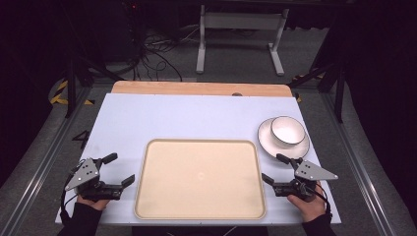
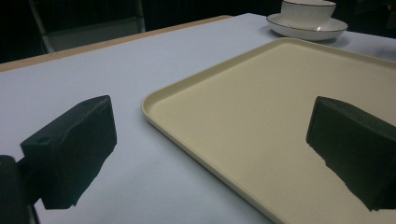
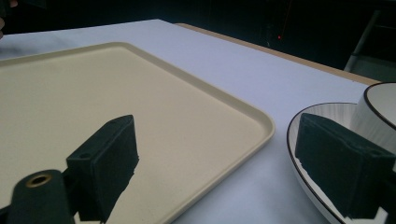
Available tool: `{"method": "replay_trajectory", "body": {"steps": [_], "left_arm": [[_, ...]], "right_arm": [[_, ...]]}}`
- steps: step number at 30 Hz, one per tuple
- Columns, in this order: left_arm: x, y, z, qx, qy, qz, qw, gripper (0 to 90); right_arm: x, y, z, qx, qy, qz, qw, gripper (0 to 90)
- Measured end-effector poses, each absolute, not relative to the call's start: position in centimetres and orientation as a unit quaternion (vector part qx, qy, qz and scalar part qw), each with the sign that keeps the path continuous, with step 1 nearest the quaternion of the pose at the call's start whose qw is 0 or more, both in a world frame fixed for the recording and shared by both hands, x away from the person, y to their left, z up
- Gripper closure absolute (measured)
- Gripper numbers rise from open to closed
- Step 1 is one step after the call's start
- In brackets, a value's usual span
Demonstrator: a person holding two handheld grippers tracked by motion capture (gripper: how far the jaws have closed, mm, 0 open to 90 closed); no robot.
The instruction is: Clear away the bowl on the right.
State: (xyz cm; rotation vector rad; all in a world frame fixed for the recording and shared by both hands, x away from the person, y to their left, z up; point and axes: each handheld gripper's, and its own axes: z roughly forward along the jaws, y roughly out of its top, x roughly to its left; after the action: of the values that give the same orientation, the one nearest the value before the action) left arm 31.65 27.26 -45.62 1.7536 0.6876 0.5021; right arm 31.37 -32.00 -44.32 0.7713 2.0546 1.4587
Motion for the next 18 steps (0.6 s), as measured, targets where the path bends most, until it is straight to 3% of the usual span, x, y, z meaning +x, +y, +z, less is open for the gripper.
{"method": "replay_trajectory", "body": {"steps": [18], "left_arm": [[31.51,27.18,-45.6,0.748,0.288,0.215,0.559,2.5]], "right_arm": [[31.38,-32.0,-44.33,0.283,0.758,0.532,0.248,13.4]]}}
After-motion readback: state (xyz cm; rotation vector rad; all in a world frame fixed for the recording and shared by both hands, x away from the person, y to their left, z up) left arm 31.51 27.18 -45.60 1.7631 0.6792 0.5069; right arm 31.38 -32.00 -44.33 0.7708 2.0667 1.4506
